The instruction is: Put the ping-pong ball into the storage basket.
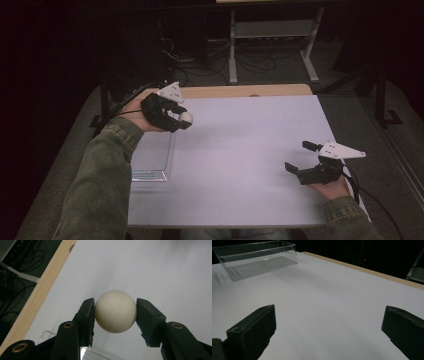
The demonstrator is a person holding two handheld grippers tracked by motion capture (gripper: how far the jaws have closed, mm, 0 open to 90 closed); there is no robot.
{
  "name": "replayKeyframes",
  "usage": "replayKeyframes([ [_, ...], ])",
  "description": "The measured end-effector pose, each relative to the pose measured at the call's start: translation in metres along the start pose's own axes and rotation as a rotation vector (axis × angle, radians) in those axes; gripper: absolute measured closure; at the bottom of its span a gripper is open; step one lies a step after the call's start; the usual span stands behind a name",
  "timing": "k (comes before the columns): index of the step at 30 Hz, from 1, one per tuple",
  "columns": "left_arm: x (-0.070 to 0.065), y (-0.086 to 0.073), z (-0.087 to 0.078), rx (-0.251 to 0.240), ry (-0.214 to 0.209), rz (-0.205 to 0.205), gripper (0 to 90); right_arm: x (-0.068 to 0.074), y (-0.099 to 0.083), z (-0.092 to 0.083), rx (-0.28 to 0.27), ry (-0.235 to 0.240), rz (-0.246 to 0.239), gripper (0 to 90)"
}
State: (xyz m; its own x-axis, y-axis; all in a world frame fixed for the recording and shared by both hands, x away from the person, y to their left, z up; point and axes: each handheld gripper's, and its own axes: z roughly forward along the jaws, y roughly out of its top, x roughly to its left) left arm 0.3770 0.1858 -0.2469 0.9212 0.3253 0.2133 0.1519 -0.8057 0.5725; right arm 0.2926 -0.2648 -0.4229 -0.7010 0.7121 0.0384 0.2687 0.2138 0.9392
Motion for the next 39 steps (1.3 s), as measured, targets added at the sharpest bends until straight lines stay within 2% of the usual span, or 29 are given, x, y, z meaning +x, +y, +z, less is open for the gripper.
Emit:
replayKeyframes([
  [5, 0.002, -0.009, -0.007, 0.011, 0.006, -0.009, 50.6, 0.0, 0.001, -0.001, -0.009, -0.01, -0.003, 0.0],
  [16, 0.007, -0.024, -0.022, 0.029, 0.013, -0.033, 50.6, 0.0, 0.001, -0.002, -0.014, 0.005, 0.013, 0.0],
  [24, 0.009, -0.032, -0.027, 0.062, 0.036, -0.006, 50.6, 0.002, 0.001, -0.002, -0.005, 0.013, 0.01, 0.0],
  [32, 0.013, -0.04, -0.031, 0.092, 0.029, -0.012, 50.6, 0.001, 0.0, -0.002, -0.001, 0.013, 0.01, 0.0],
  [39, 0.012, -0.048, -0.031, 0.129, 0.02, 0.003, 50.5, 0.002, 0.0, -0.002, 0.001, 0.016, 0.006, 0.0],
])
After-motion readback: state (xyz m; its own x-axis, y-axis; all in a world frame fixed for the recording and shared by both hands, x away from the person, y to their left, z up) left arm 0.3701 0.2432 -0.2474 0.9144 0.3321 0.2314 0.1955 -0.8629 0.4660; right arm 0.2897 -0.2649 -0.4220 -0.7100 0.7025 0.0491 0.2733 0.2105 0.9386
